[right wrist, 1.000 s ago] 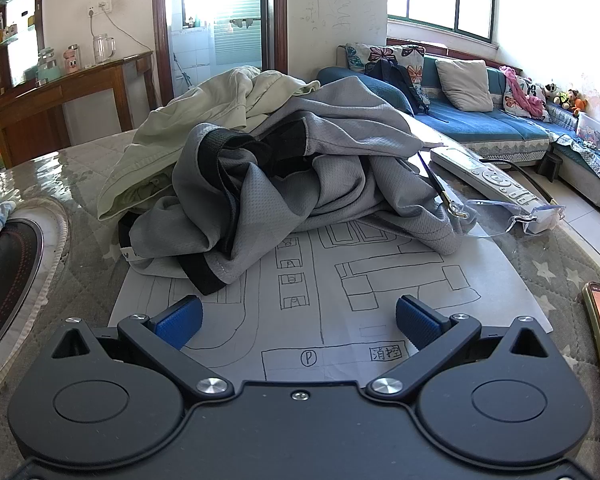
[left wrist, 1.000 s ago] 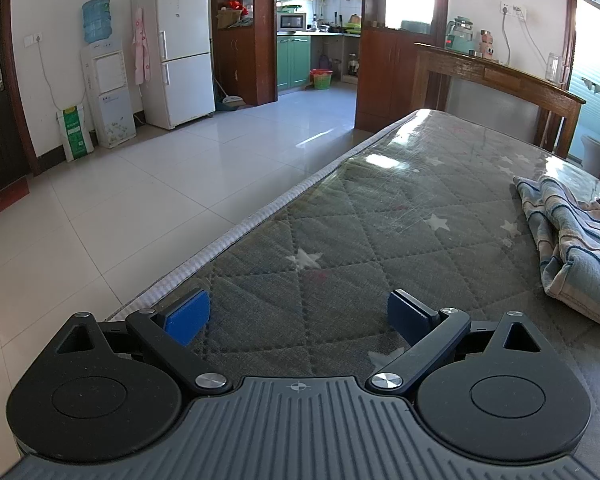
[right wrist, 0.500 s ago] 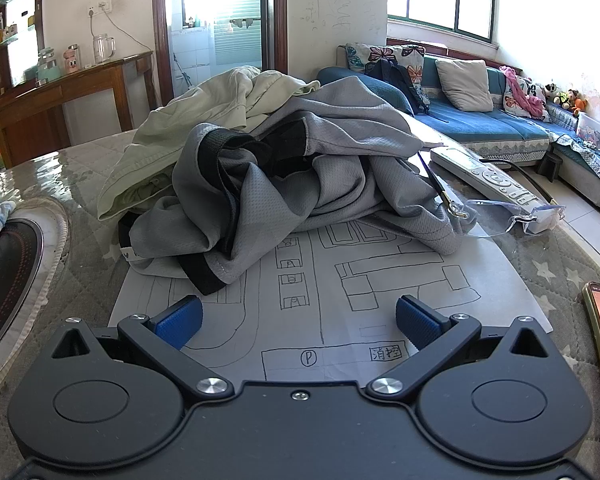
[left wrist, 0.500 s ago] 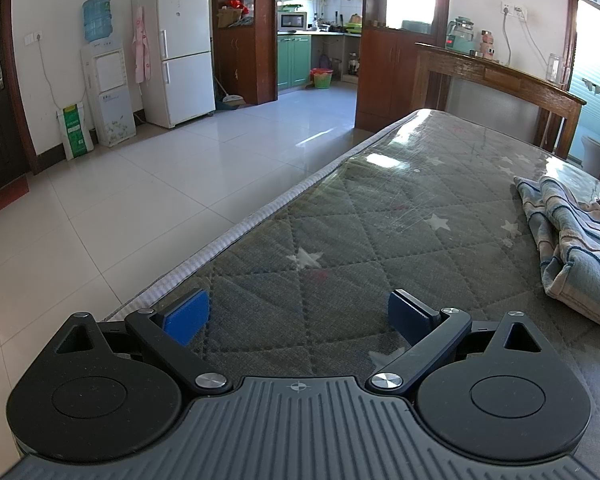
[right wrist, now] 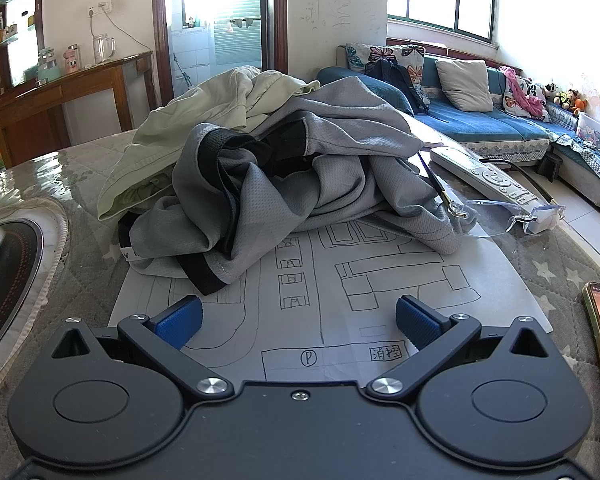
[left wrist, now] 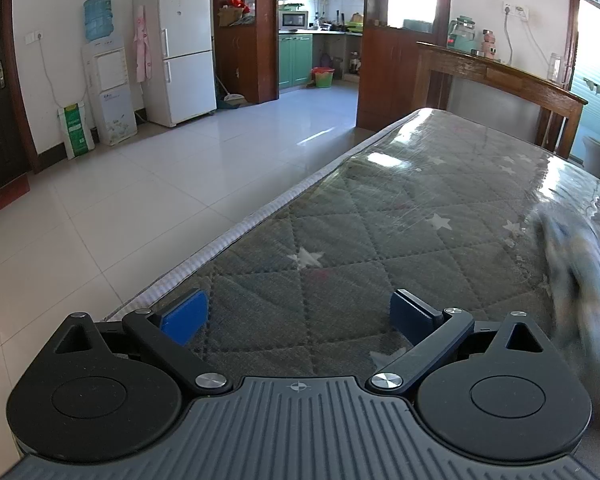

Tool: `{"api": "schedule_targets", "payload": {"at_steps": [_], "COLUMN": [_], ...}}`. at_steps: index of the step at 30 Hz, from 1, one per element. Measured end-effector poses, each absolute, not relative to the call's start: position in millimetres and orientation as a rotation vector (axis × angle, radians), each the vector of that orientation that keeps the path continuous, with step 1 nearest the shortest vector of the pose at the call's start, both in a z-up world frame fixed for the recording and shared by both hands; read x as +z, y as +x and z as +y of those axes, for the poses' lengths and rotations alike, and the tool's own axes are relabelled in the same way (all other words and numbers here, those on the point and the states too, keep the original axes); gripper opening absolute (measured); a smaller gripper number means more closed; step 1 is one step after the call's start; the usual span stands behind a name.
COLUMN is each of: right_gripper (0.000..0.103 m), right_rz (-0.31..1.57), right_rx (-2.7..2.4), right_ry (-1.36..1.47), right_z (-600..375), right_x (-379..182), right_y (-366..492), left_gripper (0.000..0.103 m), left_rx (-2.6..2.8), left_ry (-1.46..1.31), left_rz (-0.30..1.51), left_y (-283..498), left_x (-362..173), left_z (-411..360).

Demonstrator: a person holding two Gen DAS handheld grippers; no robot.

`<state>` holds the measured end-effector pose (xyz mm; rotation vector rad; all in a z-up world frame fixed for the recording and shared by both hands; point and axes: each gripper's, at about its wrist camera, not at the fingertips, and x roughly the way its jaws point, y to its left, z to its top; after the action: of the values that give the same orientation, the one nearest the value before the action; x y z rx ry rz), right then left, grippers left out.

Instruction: Fold clothes

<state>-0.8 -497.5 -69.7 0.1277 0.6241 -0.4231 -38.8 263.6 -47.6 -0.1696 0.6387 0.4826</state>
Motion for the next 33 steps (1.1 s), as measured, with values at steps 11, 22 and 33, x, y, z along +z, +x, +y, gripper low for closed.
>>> {"api": "schedule_targets", "payload": {"at_steps": [11,22,33], "right_gripper": [0.103,0.103,0.103], "right_rz": [0.624,0.624,0.624], "right_rx": [-0.423,-0.423,-0.423], "right_ry": [0.128,0.128,0.128], "right_z": [-497.4,-497.7,-497.0], "right_x": [-69.7,-69.6,-69.7], "right_y": [-0.9,-1.0,-0.6], "left_gripper": [0.101,0.101,0.101], "left_rx": [0.486,0.487,0.488], "left_ry": [-0.168,-0.167,-0.167], "left_rz": [0.641,0.642,0.642], "left_y": [-47.2,-44.3,-42.0], "left_x": [-49.2,-48.4,-48.4], "left_z": [270.0,269.1,266.5]}}
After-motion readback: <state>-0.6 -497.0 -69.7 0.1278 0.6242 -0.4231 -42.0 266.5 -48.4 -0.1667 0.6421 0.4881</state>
